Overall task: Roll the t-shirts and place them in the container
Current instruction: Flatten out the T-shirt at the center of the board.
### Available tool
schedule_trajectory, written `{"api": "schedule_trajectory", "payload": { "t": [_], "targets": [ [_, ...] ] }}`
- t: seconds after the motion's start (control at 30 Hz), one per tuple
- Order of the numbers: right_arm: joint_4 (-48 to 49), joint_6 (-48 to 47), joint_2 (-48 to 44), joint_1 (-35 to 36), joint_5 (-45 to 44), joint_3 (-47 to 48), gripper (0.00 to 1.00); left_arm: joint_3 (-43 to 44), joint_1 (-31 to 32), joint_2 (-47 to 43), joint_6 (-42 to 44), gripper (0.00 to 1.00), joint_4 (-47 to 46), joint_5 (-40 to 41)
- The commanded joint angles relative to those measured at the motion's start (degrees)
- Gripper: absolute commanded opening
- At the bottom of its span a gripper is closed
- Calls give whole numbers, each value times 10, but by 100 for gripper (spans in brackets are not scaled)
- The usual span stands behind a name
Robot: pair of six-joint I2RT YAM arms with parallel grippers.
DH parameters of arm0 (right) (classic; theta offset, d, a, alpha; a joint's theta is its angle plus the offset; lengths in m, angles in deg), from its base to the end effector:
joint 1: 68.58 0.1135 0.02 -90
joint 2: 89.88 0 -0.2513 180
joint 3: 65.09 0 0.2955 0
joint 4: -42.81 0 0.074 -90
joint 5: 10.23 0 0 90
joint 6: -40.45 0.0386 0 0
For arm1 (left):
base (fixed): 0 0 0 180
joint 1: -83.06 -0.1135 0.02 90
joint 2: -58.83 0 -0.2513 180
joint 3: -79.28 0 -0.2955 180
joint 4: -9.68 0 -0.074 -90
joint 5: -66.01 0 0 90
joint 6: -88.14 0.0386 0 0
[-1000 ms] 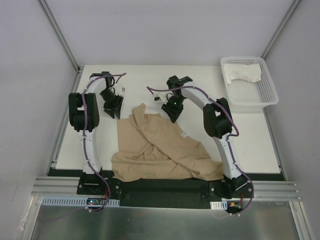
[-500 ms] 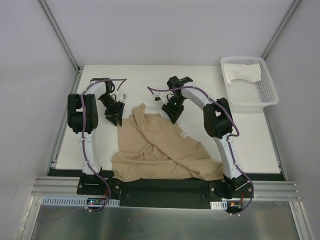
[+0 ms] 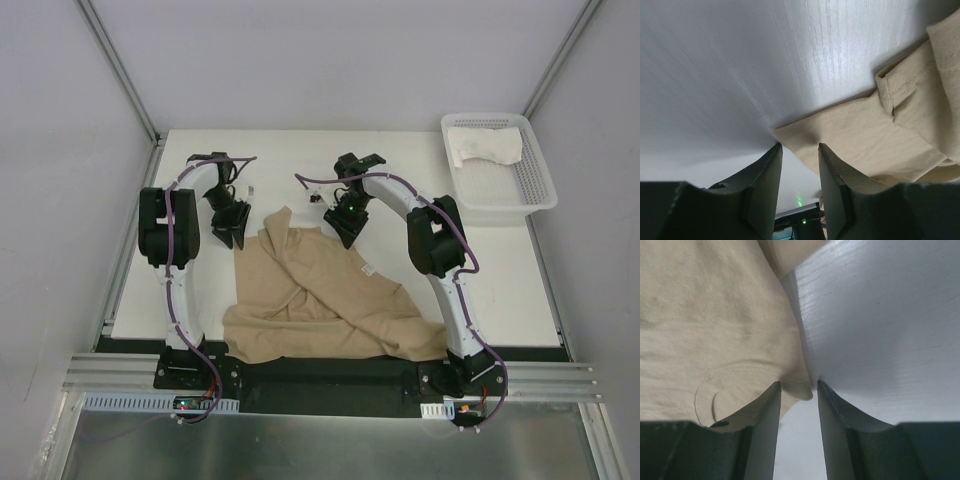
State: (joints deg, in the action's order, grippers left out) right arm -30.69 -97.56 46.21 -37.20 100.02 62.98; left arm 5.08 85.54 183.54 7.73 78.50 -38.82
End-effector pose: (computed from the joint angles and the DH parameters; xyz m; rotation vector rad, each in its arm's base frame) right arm 0.4284 0.2769 0.1375 -1.8860 2.2119 0.4824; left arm 0.4462 -0.0292 0.1131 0.3297 3.0433 -0.3939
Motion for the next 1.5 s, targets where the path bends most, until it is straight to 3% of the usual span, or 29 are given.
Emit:
{"api": "schedule_trajectory", "payload": {
  "t": [0.0, 0.3, 0.43, 0.53, 0.7, 0.93, 1.1, 1.2, 1.3, 1.33, 1.4, 1.47],
  "targets": [
    [-45, 12, -1, 2, -2, -17, 39, 4, 8, 10, 4, 35, -92, 58],
    [-47, 13, 3, 3, 0, -15, 39, 21, 12, 19, 7, 33, -92, 52],
    [-48, 12, 7, 4, 0, -17, 36, 37, 15, 29, 15, 10, -91, 43],
    [-58, 11, 8, 0, 4, -15, 24, 39, 15, 33, 21, 0, -89, 41],
    [-63, 18, -24, -36, -8, -23, 1, 38, 4, -5, 12, 0, -84, 45],
    [-55, 39, -121, -115, -35, -128, 1, -13, -2, -118, 5, 0, -48, 31],
    [-55, 47, -153, -144, -70, -200, 1, -47, -2, -126, 14, 0, -33, 28],
    [-71, 45, -148, -148, -96, -205, 1, -43, -1, -112, 14, 0, -26, 22],
    [-115, 42, -121, -151, -131, -152, 1, -34, -2, -104, 15, 0, -21, 24],
    [-131, 44, -109, -153, -131, -99, 1, -30, -2, -104, 15, 0, -20, 26],
    [-139, 45, -101, -161, -100, -41, 31, -29, -2, -104, 18, 0, -19, 24],
    [-135, 47, -79, -161, -68, 60, 48, -26, -2, -104, 19, 0, -18, 3]
  ]
}}
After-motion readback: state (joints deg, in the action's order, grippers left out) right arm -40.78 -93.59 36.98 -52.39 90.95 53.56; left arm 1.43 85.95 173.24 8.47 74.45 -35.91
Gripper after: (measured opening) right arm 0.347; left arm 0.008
